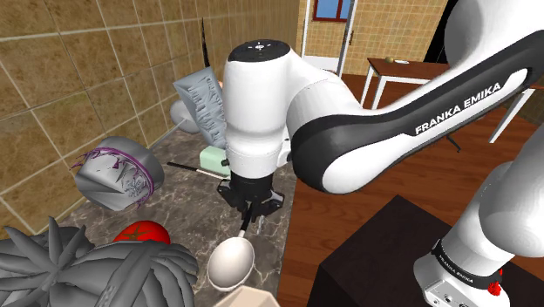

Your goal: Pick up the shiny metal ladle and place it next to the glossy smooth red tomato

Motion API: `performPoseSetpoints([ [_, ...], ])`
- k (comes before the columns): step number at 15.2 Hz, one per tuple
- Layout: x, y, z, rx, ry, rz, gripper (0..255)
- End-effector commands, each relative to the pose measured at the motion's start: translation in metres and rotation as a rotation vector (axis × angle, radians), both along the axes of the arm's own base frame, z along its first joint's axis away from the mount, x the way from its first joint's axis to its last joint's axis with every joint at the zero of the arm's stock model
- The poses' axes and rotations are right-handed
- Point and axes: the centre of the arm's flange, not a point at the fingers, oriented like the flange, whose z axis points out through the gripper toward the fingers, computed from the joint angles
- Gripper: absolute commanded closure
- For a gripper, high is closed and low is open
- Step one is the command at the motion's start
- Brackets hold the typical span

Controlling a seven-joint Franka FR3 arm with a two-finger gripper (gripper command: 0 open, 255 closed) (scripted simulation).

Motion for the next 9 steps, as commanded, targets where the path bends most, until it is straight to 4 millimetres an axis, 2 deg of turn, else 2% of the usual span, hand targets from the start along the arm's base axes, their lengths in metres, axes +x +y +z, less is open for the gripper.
performPoseSetpoints([
  [1, 0.000, 0.000, -0.010, 0.000, 0.000, 0.000, 255],
  [9, 0.000, 0.000, -0.053, 0.000, 0.000, 0.000, 255],
])
